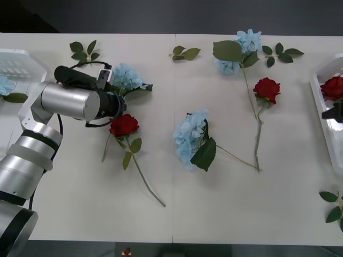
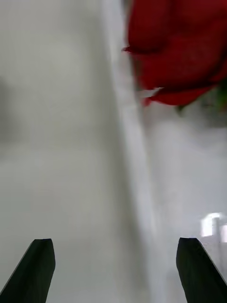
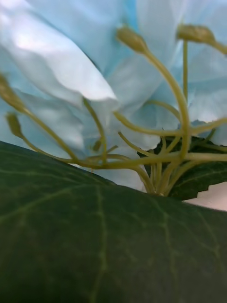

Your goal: Put the red flowers into the right box and the blue flowers into the left box

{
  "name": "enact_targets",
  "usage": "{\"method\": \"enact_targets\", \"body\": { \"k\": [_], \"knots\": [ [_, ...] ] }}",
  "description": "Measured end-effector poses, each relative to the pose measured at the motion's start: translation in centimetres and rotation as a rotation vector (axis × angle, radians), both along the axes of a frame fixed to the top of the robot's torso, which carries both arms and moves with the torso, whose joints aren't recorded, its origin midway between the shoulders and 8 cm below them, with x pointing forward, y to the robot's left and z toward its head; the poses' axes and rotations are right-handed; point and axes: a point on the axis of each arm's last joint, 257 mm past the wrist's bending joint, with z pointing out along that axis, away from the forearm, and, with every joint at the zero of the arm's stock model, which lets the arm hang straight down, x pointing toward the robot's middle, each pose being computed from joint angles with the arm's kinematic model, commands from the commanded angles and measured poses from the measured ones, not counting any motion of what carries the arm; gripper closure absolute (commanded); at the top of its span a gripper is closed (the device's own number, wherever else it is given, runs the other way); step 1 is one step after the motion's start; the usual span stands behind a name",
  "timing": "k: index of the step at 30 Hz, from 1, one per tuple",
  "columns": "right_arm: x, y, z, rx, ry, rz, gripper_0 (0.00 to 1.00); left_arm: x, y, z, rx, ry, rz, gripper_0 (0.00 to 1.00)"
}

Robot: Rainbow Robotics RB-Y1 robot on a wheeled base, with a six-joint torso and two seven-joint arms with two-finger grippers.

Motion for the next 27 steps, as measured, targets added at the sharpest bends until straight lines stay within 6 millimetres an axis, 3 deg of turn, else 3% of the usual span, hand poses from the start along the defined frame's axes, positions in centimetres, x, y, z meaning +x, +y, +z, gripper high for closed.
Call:
{"method": "enact_targets", "body": {
  "k": [3,6,10,13,19,22,27],
  "knots": [
    [0.0,4.8,0.8,0.131,0.014,-0.088,0.21,-0.1,-0.2,-0.2,0.005,0.002,-0.006,1.00],
    [-0.3,8.1,0.8,0.178,0.031,-0.114,0.20,-0.1,-0.2,-0.2,0.005,0.002,-0.006,1.00],
    [0.5,9.9,0.5,0.115,0.022,-0.090,0.20,0.0,-0.1,0.1,0.000,-0.002,-0.002,1.00],
    [1.8,11.5,0.4,0.099,0.017,-0.105,0.20,0.0,0.4,1.6,-0.017,0.000,0.014,1.00],
    [4.7,15.8,0.1,0.101,0.002,-0.099,0.19,0.1,3.3,9.1,-0.024,-0.063,0.043,1.00],
    [5.8,17.3,-0.5,0.096,-0.005,-0.095,0.20,-0.5,6.3,13.2,0.023,-0.099,0.052,1.00],
    [6.4,18.2,-2.3,0.052,-0.005,-0.091,0.20,-1.3,12.5,18.6,0.002,-0.140,0.126,1.00]
  ]
}}
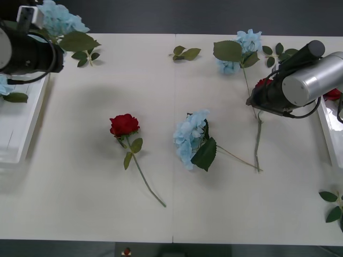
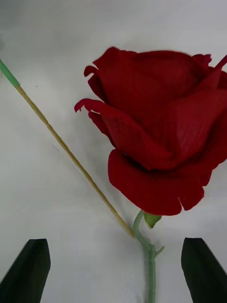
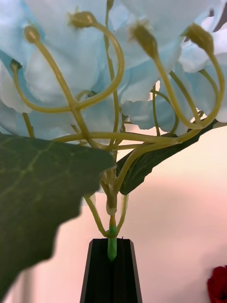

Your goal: Put the red flowers into the right box and the blue flowers into the left box

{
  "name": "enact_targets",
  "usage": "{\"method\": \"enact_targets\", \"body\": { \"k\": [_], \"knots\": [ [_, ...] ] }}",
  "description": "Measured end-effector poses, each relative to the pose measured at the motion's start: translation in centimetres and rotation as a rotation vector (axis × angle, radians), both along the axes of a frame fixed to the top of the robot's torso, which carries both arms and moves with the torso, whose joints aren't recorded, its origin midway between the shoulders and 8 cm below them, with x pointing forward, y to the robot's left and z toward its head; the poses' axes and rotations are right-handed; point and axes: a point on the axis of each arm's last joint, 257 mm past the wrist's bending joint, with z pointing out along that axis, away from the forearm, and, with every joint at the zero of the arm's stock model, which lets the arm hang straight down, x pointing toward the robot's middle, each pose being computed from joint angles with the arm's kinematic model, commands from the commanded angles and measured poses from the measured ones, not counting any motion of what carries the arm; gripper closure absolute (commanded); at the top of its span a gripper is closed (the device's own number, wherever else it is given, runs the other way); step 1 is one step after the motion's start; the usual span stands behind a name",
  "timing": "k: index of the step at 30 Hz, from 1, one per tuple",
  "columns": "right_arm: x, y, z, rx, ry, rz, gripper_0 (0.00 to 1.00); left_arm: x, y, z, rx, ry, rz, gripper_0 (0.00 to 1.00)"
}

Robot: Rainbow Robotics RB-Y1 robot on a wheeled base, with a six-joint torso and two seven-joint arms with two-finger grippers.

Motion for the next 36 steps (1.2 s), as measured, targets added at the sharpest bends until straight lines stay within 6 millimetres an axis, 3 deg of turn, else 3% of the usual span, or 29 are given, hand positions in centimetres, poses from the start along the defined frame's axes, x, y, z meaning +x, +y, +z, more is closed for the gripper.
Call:
{"method": "enact_targets", "body": {
  "k": [7,10,12,17,22,27,31,36],
  "knots": [
    [0.0,-0.9,-1.6,-0.025,0.021,-0.028,0.20,-1.5,11.0,6.6,0.039,-0.083,0.174,1.00],
    [-0.1,-1.6,-2.0,-0.030,0.029,-0.041,0.20,-2.6,15.3,8.1,0.117,-0.111,0.227,1.00],
    [-0.1,-2.0,-2.2,-0.033,0.034,-0.049,0.20,-3.7,17.9,8.0,0.165,-0.107,0.258,1.00],
    [-0.1,-2.5,-2.9,-0.048,0.032,-0.049,0.20,-6.8,23.8,5.7,0.198,-0.104,0.343,1.00],
    [-0.5,-3.4,-3.9,-0.077,0.050,-0.039,0.20,-9.8,27.9,1.8,0.217,-0.130,0.387,1.00],
    [-0.3,-3.9,-4.1,-0.107,0.044,-0.003,0.34,-11.7,29.6,-2.6,0.238,-0.082,0.398,1.00],
    [-0.3,-4.1,-4.1,-0.113,0.043,-0.002,0.47,-11.0,30.2,-5.1,0.222,-0.093,0.402,1.00],
    [-0.2,-4.4,-4.1,-0.125,0.039,0.000,0.49,-9.9,29.6,-8.5,0.195,-0.125,0.392,1.00]
  ]
}}
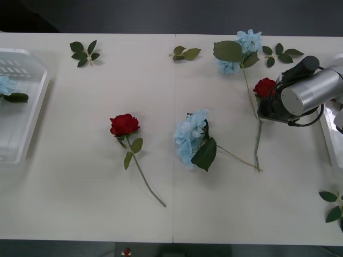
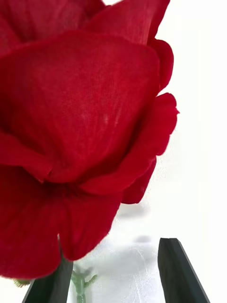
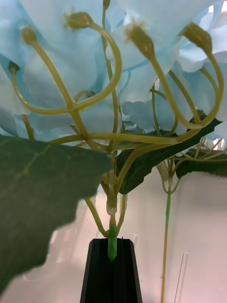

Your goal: Put the red flowers into the right box and the blue flowers into the left box

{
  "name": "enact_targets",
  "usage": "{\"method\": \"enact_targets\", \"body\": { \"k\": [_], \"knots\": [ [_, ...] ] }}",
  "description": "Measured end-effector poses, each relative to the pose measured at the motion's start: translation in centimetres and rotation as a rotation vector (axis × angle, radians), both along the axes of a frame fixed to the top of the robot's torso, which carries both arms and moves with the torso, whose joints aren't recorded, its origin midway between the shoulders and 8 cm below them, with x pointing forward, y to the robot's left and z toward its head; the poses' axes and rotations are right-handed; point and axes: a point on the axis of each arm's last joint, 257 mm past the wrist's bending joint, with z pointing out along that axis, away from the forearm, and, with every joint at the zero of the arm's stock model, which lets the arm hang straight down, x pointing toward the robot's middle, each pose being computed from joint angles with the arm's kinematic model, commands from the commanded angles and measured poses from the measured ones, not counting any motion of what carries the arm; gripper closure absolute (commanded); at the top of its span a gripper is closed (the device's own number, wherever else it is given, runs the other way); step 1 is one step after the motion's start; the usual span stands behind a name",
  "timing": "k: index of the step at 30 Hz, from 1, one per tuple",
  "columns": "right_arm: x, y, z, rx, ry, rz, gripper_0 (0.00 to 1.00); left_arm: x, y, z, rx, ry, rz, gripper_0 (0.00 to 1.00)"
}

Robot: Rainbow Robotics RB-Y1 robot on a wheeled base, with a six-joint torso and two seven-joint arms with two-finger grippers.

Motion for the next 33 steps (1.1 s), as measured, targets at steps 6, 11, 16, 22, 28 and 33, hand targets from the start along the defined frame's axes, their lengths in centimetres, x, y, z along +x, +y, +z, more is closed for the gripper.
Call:
{"method": "enact_targets", "body": {
  "k": [6,11,16,22,28,33],
  "knots": [
    [0.3,0.0,-0.9,0.017,-0.005,-0.018,0.55,-0.1,-0.4,-1.8,-0.005,0.024,-0.007,0.98],
    [0.9,0.0,-0.7,0.013,-0.004,-0.024,0.66,0.0,-0.5,-1.7,-0.006,0.022,-0.008,0.51],
    [1.4,0.2,-0.2,-0.013,-0.011,0.019,0.66,0.2,-1.2,-1.9,-0.053,0.010,-0.014,0.08],
    [1.4,0.2,-0.2,-0.010,-0.010,0.018,0.40,0.2,-5.2,-2.8,-0.163,0.067,-0.085,0.00],
    [1.2,0.8,-0.4,0.019,0.001,0.022,0.31,-0.6,-14.1,0.1,-0.215,0.171,-0.288,0.00],
    [0.9,1.7,-0.4,0.039,0.014,0.063,0.31,-1.0,-18.8,3.6,-0.217,0.212,-0.376,0.00]
  ]
}}
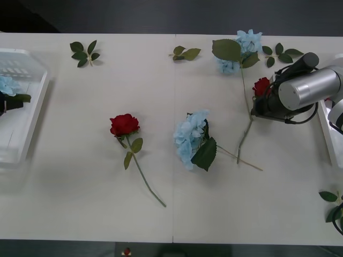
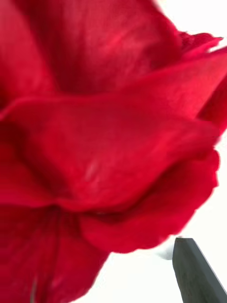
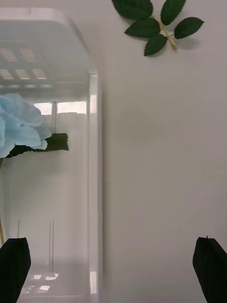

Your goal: Put the red flowers into the right box and the blue flowers into the left box

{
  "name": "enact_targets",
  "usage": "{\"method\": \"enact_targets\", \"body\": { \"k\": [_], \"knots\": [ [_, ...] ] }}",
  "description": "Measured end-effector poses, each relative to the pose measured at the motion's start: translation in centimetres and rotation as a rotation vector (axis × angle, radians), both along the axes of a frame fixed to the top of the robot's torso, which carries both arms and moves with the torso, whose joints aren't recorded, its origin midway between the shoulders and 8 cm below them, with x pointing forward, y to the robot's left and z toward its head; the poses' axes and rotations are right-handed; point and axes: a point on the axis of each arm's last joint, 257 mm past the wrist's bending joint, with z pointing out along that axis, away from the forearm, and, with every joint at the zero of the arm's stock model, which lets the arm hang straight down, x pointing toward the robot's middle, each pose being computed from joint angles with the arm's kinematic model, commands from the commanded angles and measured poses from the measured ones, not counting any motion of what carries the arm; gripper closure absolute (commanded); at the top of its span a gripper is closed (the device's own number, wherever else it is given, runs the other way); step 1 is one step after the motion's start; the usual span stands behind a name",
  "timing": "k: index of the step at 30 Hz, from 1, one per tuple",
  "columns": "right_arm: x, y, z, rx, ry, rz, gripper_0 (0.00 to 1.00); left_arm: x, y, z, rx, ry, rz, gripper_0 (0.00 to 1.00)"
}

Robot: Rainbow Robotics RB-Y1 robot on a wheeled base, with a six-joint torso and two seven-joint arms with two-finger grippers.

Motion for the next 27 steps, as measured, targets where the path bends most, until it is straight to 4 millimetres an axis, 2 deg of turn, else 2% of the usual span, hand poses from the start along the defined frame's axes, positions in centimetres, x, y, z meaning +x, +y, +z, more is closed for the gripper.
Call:
{"method": "enact_targets", "body": {
  "k": [3,6,10,16,20,24,27],
  "knots": [
    [0.1,0.4,0.7,0.032,-0.001,-0.004,0.30,0.3,-2.8,0.7,-0.110,0.038,0.047,0.00],
    [0.4,0.5,2.2,0.056,-0.010,0.000,0.30,1.2,-6.3,0.3,-0.248,0.062,0.103,0.00],
    [0.6,-0.2,3.6,0.039,-0.018,0.028,0.30,2.2,-10.0,-2.5,-0.242,0.069,0.083,0.00],
    [0.8,-0.5,3.8,0.024,-0.023,0.036,0.30,3.7,-15.1,-6.2,-0.274,0.039,0.143,0.00],
    [0.8,-0.5,3.8,0.024,-0.023,0.036,0.30,3.8,-17.2,-8.5,-0.216,0.027,0.157,0.00],
    [0.8,-0.6,3.7,0.014,-0.026,0.039,0.30,3.8,-17.4,-9.7,-0.079,-0.024,0.187,0.00],
    [1.3,-0.3,3.7,0.009,-0.051,0.052,0.30,2.9,-19.4,-11.2,-0.141,-0.027,0.262,0.00]
  ]
}}
